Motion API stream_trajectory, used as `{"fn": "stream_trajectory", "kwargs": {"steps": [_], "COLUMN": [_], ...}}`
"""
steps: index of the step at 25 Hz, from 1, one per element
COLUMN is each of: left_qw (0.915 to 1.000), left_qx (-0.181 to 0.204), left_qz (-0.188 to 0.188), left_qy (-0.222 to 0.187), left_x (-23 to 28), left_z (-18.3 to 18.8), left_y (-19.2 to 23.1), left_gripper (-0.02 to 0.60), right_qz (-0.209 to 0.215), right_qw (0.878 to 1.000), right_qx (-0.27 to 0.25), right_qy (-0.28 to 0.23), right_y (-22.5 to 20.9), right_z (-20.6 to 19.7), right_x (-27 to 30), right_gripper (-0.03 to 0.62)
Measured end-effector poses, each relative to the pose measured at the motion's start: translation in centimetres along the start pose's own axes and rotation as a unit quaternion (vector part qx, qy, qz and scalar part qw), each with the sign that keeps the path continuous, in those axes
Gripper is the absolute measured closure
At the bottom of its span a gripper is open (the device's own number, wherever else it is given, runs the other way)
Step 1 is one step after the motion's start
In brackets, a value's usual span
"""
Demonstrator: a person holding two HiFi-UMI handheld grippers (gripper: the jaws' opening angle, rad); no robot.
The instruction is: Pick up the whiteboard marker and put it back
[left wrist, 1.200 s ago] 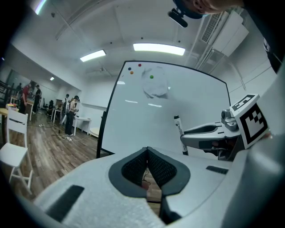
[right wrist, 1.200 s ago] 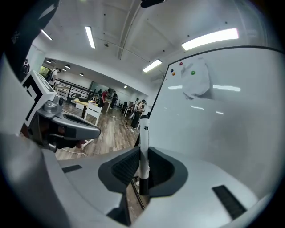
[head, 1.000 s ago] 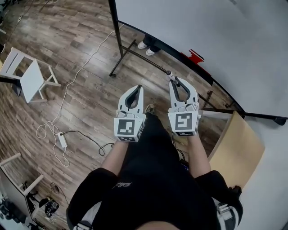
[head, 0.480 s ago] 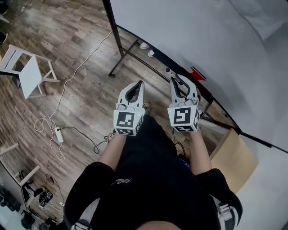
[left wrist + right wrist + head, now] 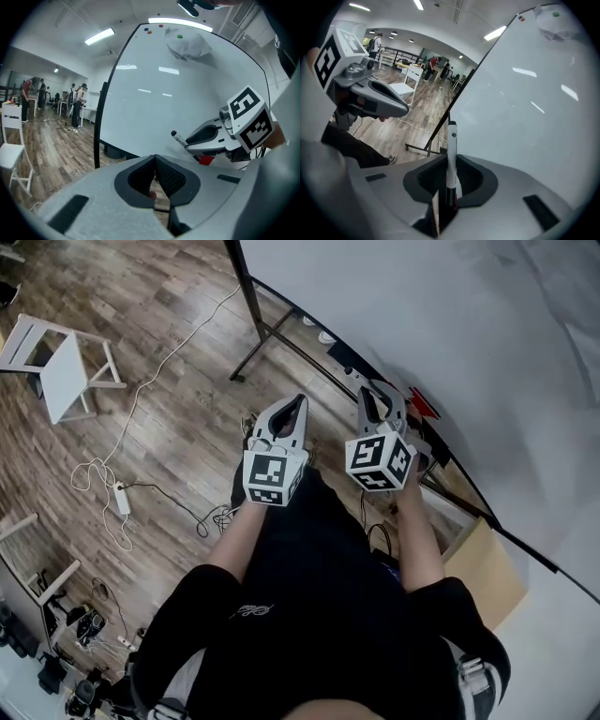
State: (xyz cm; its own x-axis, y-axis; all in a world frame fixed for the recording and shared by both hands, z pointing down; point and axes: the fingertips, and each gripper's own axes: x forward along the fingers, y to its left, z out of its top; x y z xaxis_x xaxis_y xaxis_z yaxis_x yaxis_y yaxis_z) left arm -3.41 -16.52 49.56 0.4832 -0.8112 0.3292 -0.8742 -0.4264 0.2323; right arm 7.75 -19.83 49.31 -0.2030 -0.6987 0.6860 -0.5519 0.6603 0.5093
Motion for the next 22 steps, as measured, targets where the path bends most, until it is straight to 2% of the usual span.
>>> {"fn": "stream_trajectory", "kwargs": {"steps": [5, 14, 22], "left_qw": [0.9994, 0.9962, 0.9948], "left_qx": [-0.018, -0.034, -0.041], "left_qz": [-0.014, -0.047, -0.049], "left_qy": [0.028, 0.065, 0.079], "left_x": [1.5, 4.5, 5.3], "left_z": [-1.3, -3.1, -3.5], "left_y": [2.1, 3.8, 6.0], "left_gripper": [0.575, 0.575, 0.575], "right_qz": [0.02, 0.044, 0.055], "right_qw": [0.999, 0.989, 0.983], "right_qx": [-0.013, -0.019, -0.019], "right_qy": [0.044, 0.137, 0.177], "right_y": [0.7, 1.7, 2.2], "right_z": [-0.7, -4.4, -5.6], "right_x": [3.9, 8.9, 11.0], "right_gripper": [0.539, 0.538, 0.537]}}
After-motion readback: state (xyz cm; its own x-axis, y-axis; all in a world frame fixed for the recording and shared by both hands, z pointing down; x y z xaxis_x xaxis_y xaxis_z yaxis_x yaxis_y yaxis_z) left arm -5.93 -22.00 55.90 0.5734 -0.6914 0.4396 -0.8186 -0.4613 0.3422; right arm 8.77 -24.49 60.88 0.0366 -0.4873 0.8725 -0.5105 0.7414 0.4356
